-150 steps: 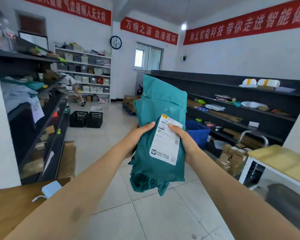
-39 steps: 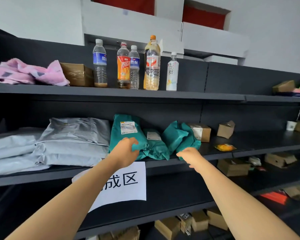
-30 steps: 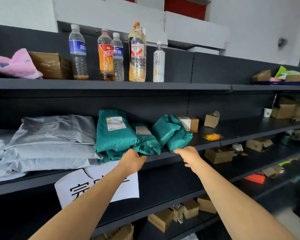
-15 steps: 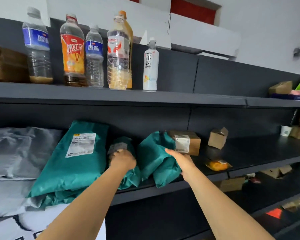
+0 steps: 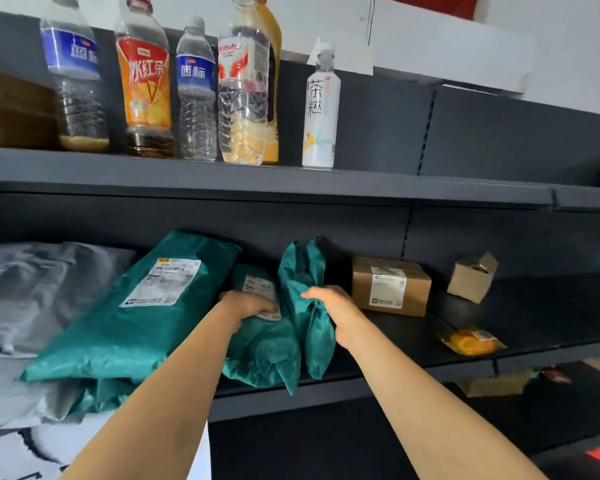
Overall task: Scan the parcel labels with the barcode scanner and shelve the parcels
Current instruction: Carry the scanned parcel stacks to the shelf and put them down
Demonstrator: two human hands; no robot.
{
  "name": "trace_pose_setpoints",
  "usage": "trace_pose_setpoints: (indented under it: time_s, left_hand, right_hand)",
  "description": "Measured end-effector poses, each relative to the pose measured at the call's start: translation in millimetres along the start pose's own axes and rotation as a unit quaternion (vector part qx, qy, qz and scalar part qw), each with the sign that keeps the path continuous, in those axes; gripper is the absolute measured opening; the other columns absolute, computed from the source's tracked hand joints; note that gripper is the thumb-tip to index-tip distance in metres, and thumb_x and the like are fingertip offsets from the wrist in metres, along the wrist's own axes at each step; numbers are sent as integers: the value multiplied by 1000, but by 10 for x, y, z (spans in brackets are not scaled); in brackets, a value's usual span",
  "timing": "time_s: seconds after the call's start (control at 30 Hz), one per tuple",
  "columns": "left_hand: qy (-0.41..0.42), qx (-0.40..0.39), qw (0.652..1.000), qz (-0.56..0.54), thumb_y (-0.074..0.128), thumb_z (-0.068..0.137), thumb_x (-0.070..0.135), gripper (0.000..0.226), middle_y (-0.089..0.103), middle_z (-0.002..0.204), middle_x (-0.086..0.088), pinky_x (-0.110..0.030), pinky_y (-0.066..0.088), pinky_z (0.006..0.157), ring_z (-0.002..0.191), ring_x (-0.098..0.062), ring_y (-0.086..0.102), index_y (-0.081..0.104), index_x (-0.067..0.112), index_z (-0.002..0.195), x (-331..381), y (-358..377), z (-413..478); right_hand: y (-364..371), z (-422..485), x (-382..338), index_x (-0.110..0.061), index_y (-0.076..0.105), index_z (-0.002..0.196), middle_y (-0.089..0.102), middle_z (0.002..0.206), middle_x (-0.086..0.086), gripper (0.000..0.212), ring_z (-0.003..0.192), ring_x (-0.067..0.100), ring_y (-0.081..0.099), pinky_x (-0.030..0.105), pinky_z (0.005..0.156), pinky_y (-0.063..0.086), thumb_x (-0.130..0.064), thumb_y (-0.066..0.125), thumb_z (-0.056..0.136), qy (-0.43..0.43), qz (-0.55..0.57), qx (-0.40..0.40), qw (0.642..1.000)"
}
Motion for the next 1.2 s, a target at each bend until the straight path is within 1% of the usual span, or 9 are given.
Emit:
trace_pose_setpoints:
  time_s: [0.13, 0.3, 0.47, 0.57, 0.73, 0.83, 0.93, 1.1, 1.2]
  left_hand:
    - [25, -15, 981, 190, 73, 72, 40, 89, 34, 139, -13, -41, 35, 110, 134, -30, 34, 23, 15, 141, 271, -190, -425]
    - [22, 54, 942, 330, 47, 79, 69, 95, 14, 153, -19, -48, 28, 110, 140, -38, 16, 11, 17, 151, 476, -368, -385]
    - [98, -54, 920, 375, 26, 102, 25, 45, 40, 148, -13, -32, 33, 106, 132, -27, 42, 41, 6, 140, 347, -375, -354]
    - [52, -4, 913, 404, 31, 98, 13, 49, 23, 152, -25, -44, 27, 110, 137, -40, 27, 25, -3, 144, 137, -115, -310]
    - [43, 32, 973, 223, 36, 93, 11, 57, 11, 152, -28, -46, 20, 111, 140, -41, 11, 19, 1, 147, 217, -53, -343]
    - [135, 24, 982, 126, 37, 89, 7, 28, 55, 118, -20, -35, 42, 93, 110, -31, 50, 56, 0, 109, 388, -152, -342]
    - [188, 0, 969, 161, 33, 88, -2, 24, 48, 78, -5, -25, 33, 58, 71, -16, 46, 48, 10, 73, 572, -352, -499]
    - [227, 163, 907, 313, 37, 90, 8, 31, 62, 119, -17, -37, 46, 93, 108, -33, 58, 61, 5, 110, 407, -1170, -378]
    - [115, 82, 901, 410, 25, 99, 39, 50, 40, 148, -11, -43, 30, 112, 135, -31, 39, 41, 14, 139, -66, -1423, -217]
  right_hand:
    - [152, 19, -77, -17, 58, 109, 60, 102, -3, 35, 93, 13, 55, 27, 77, 41, -22, 72, 78, -52, -101, -11, 993]
    - [409, 60, -69, -16, 62, 108, 66, 92, 0, 26, 79, 11, 59, 24, 61, 43, -17, 65, 83, -46, -72, -56, 995]
    - [602, 128, 222, -23, 50, 136, 62, 127, 4, 56, 116, 22, 58, 39, 105, 44, -48, 58, 86, 7, -20, -98, 995]
    - [618, 120, 299, -31, 23, 151, 34, 153, 0, 74, 141, 23, 33, 41, 117, 25, -57, 52, 89, 30, -31, -101, 994]
    - [544, 155, 361, -16, 66, 119, 70, 116, 9, 45, 111, 25, 63, 42, 105, 45, -47, 52, 89, 52, 57, -83, 994]
    - [510, 167, 413, -14, 71, 107, 74, 107, 9, 39, 108, 25, 65, 44, 105, 45, -40, 45, 96, 31, 71, -77, 994]
    - [440, 139, 403, -16, 71, 110, 72, 112, 8, 40, 113, 25, 63, 44, 109, 40, -43, 44, 95, 10, 88, -84, 993]
    - [279, 142, 231, -20, 51, 136, 58, 135, 7, 68, 126, 24, 52, 44, 113, 33, -64, 50, 85, 7, 87, -69, 994]
    - [335, 142, 106, -29, 40, 146, 44, 150, 1, 100, 139, 22, 37, 46, 118, 23, -82, 55, 62, -5, 2, -68, 998]
Point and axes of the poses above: each hand's wrist, its own z-axis towards the middle knuckle, its own y-axis out of the palm, x = y × z, the point moved 2 cm from there along z, towards the middle knuckle
